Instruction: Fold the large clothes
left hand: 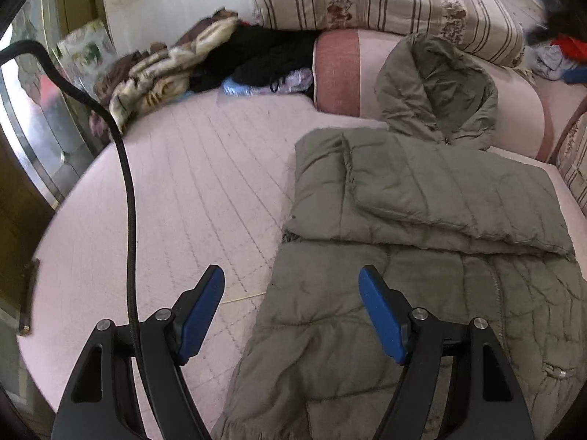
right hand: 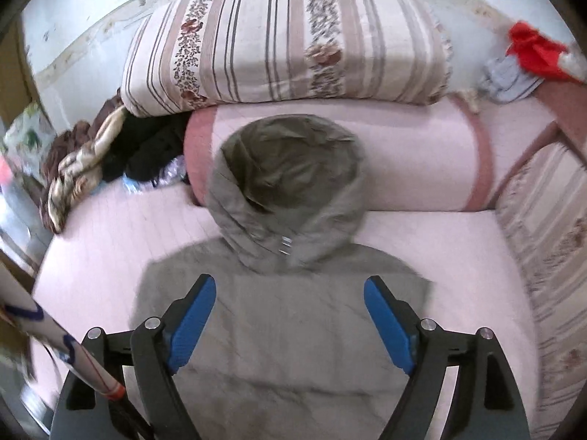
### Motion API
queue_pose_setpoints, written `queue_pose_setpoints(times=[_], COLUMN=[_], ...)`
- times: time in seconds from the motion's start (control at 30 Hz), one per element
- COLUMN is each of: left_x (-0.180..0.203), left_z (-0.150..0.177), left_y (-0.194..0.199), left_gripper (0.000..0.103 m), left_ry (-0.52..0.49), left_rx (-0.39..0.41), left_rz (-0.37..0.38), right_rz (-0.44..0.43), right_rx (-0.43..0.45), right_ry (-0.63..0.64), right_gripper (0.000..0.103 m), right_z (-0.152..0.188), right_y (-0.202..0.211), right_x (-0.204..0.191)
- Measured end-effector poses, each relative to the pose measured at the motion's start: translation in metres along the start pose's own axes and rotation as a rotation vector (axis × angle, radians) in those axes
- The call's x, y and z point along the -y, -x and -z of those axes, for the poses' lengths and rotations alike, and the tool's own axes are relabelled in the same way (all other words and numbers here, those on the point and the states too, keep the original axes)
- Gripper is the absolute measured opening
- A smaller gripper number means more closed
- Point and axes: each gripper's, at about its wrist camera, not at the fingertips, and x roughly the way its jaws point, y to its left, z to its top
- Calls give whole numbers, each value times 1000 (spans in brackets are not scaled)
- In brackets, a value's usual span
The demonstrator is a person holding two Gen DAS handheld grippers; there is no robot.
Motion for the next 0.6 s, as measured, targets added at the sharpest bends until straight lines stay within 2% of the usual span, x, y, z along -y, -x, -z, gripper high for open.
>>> queue_pose_setpoints(times=[0.17,0.27,0.4,0.6], left_x=[-13,-21,-31,-39], left_z=[-9,-15,-16,-13], left_y=[-29,-40,-48,-55], left_gripper=[75,75,75,75], left_ry=[45,92,130,166], left_rx=[-47,-56,-71,-96], left_rz=[30,58,62,96], right_rz=[-48,-70,-42,-7], right_rx=[-19,-9,-7,-14], right_ry=[-82,-135,-196,-252], right_gripper=[88,93,94,94], right_z=[-34,-57,-84,-106], right_y=[-72,-108,-154,-208], right_x=[-32,-49,-60,-61])
